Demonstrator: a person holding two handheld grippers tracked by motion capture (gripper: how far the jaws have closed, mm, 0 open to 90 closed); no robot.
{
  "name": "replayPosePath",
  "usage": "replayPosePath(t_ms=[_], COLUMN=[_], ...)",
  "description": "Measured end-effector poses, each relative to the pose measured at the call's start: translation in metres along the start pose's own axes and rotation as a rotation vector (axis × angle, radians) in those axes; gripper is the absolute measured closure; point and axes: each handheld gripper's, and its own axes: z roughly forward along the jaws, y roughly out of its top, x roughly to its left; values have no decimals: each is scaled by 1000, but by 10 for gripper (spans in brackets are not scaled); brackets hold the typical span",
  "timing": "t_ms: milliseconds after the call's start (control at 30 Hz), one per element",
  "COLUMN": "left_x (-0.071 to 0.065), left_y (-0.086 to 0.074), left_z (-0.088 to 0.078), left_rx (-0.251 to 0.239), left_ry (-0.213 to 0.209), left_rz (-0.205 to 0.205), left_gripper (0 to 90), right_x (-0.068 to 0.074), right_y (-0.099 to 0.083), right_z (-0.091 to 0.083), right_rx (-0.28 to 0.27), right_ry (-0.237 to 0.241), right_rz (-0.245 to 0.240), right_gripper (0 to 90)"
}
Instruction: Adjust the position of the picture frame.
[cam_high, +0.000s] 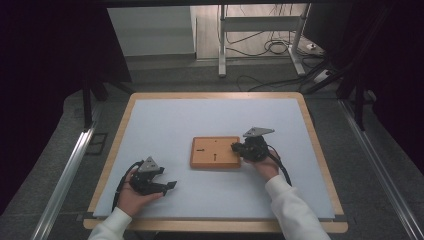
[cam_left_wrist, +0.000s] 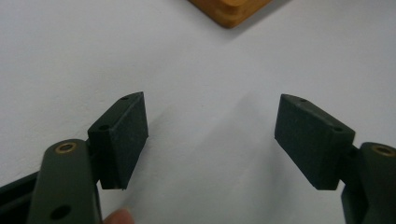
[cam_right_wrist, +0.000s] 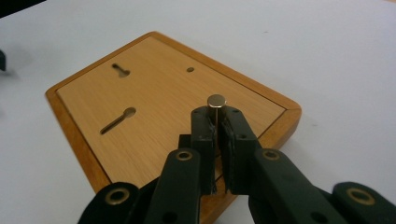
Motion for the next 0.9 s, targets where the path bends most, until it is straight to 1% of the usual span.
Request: replayPosePath(t_ms=[33,67,200,267,300,333,367,400,767,900], left_x=[0,0,0,0,0,0,0,0,0,0], left_y=[0,0,0,0,0,0,0,0,0,0], left_z=[0,0,0,0,0,0,0,0,0,0], left_rx=[0,0,-3,-1,-1,0,0,1,0,1], left_ry=[0,-1,0,1,1,1,0,0,0,0], left_rz=[0,0,-4,-2,-2,0,1,1,2,3], left_gripper=[252,252,252,252,252,252,252,252,252,252], right_x=[0,5,16,22,22,27,29,31,35,37], right_y=[0,-1,-2,-2,-2,-1,-2,-2,-3,-3], right_z=[0,3,9,12,12,14,15,16,15,15], right_rx=[0,11,30,33,33,37,36,37,35,38], right_ry=[0,15,41,52,52,62,64,65,65,66], right_rz=[0,-3,-18,-27,-27,-35,-42,-39,-35,-43], right_gripper=[848,849,849,849,849,849,849,849,847,847])
